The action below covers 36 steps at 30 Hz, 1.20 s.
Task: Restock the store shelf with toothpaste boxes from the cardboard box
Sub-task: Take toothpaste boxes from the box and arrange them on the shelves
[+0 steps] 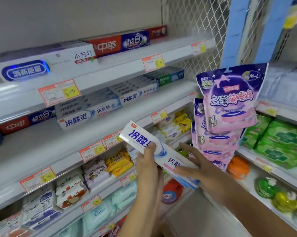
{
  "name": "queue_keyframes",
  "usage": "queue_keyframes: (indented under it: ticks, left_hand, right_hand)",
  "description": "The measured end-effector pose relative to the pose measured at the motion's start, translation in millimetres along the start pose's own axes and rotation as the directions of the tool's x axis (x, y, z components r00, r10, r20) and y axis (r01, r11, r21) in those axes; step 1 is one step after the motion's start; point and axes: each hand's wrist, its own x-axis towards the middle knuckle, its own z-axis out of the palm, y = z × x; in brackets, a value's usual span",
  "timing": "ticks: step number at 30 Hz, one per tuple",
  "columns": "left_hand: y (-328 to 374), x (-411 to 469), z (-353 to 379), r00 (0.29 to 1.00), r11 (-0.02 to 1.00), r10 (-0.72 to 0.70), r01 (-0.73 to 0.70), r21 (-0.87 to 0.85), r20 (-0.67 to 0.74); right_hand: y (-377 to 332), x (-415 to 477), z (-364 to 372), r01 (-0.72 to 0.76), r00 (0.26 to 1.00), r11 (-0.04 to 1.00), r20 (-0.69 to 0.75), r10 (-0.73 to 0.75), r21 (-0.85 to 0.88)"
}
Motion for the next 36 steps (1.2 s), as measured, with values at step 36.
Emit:
queue_keyframes:
  ticks: [36]
  left_hand:
    - [102.4, 172.6, 18.1, 0.957, 0.156, 0.290, -0.055, 0.986, 0.007]
  right_hand:
    - [-165.5, 285.1, -82.3, 0.201, 0.976, 0.428, 0.217, -0.012, -0.881]
